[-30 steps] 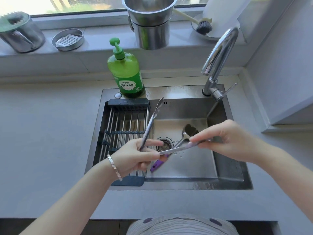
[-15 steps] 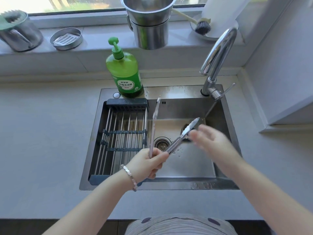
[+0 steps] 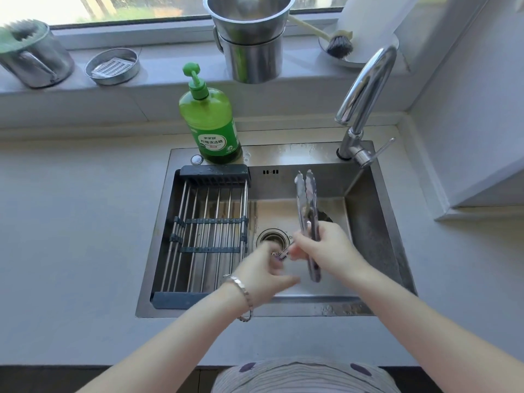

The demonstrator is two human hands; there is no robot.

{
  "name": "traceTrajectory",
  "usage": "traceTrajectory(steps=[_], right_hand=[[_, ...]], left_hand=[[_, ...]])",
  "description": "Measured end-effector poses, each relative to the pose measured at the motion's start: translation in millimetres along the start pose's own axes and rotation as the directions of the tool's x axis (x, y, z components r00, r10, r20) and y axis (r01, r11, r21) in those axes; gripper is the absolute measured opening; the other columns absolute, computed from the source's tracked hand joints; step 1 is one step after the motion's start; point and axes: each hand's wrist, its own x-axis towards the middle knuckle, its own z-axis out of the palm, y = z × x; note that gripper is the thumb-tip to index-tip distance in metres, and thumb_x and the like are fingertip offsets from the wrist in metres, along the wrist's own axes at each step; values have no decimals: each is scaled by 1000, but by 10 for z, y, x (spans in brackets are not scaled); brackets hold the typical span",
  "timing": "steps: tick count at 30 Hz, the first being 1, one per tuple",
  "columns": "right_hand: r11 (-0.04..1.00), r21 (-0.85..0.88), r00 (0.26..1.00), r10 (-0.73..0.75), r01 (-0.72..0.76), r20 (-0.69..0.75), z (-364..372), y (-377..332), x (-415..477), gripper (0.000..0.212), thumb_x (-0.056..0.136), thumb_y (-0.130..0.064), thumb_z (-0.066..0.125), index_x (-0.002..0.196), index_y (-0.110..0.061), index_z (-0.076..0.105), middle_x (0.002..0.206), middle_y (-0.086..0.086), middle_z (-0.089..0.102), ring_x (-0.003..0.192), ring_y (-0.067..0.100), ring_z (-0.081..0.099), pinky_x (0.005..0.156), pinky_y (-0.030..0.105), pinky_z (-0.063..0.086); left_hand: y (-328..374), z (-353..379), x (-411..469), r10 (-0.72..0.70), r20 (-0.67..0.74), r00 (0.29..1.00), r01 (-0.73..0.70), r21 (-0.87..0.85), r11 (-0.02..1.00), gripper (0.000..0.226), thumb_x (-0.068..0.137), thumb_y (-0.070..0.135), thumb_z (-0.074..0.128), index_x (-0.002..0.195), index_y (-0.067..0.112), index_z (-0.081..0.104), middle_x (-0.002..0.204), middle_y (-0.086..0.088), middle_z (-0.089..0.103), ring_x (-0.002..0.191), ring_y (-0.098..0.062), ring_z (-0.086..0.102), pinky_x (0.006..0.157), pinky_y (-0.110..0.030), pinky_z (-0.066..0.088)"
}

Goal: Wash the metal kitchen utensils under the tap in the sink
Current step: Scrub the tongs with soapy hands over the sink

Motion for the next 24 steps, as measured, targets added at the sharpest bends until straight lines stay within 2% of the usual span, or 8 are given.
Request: traceTrajectory(steps=[1, 3, 5, 9, 11, 15, 19, 24], right_hand=[[997, -78, 999, 7, -4, 39, -75, 16, 18, 12, 90, -12, 55, 79, -7, 58, 71, 6, 71, 63, 15, 69, 71, 32, 58], [944, -329, 989, 19, 30, 146, -203, 26, 46, 16, 92, -13, 51, 76, -12, 53, 75, 5, 70, 61, 12, 69, 64, 18, 54], [830, -547, 961, 51, 110, 270, -271, -23, 52, 20, 91, -12, 48, 72, -17, 49, 76, 3, 70, 58, 8, 65, 52, 12, 46], [444, -801, 877, 67, 400, 475, -230, -124, 64, 18, 90, -18, 47, 72, -21, 44, 87, 5, 63, 75, 21, 58, 61, 29, 39], [344, -827, 880, 3, 445, 475, -209, -151, 71, 10, 93, -22, 44, 90, -16, 51, 95, 5, 62, 83, 24, 57, 66, 31, 38], [110, -895, 844, -398, 432, 359, -215, -68, 26, 36, 86, -2, 44, 118, -11, 58, 118, 6, 61, 121, 26, 51, 110, 40, 27], [129, -868, 702, -650, 480, 292, 0, 124, -226, 60, 68, 5, 23, 112, 9, 63, 117, 22, 63, 112, 37, 58, 98, 50, 41], [167, -891, 719, -660, 422, 217, -146, 125, -173, 62, 69, 13, 26, 125, 9, 51, 134, 23, 49, 125, 41, 43, 113, 44, 11]], left_hand=[[-32, -58, -9, 90, -178, 980, -74, 93, 993, 73, 72, 27, 75, 133, 17, 35, 121, -3, 53, 106, -13, 56, 92, -29, 49], [-23, -186, -42, 481, -394, 783, -275, 475, 836, 87, 64, 23, 80, 137, 10, 33, 134, -13, 43, 125, -24, 41, 108, -37, 36], [26, -286, -4, 776, -282, 564, -265, 828, 494, 91, 53, 30, 83, 132, 9, 42, 132, -15, 51, 129, -28, 37, 110, -46, 31], [205, -283, 57, 809, 1, 588, -250, 951, 181, 57, 52, 54, 79, 96, 18, 71, 81, 2, 74, 88, -18, 69, 89, -41, 52], [305, -228, 45, 721, -9, 693, -255, 932, 256, 44, 58, 60, 75, 60, 18, 63, 50, 3, 63, 50, -16, 63, 57, -23, 51], [270, -159, 83, 264, -107, 959, -147, 606, 781, 42, 85, 52, 50, 77, 12, 54, 79, -11, 64, 74, -29, 60, 59, -30, 39], [251, -90, 81, 231, -156, 960, -152, 402, 903, 27, 87, 34, 54, 80, 8, 60, 77, -12, 64, 77, -30, 59, 70, -33, 46], [231, -109, 33, 247, -260, 933, -148, 349, 926, 36, 85, 37, 59, 61, 15, 47, 57, 2, 45, 63, -24, 48, 55, -29, 31]])
